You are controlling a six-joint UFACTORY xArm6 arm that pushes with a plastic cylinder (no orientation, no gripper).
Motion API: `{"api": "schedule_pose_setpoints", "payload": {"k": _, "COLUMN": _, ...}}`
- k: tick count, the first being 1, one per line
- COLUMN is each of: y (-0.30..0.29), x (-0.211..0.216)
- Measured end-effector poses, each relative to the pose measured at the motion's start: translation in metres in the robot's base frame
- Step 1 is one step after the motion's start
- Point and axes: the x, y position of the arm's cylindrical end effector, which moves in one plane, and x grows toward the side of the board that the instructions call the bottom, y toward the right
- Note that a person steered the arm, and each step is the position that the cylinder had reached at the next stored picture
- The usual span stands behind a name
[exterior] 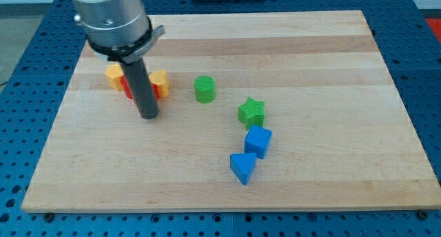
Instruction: Slide the green circle below the yellow heart
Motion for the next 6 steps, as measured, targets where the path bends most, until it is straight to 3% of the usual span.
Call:
{"api": "schedule_pose_setpoints", "payload": {"k": 2, "y": -0.057, "x": 0.040}}
{"api": "schedule_pose_setpoints", "payload": {"k": 3, "y": -0.056, "x": -0.007}}
{"api": "schedule_pose_setpoints", "payload": {"k": 5, "y": 0.053, "x": -0.050}}
{"api": "schedule_pose_setpoints", "payload": {"k": 6, "y": 0.055, "x": -0.046}}
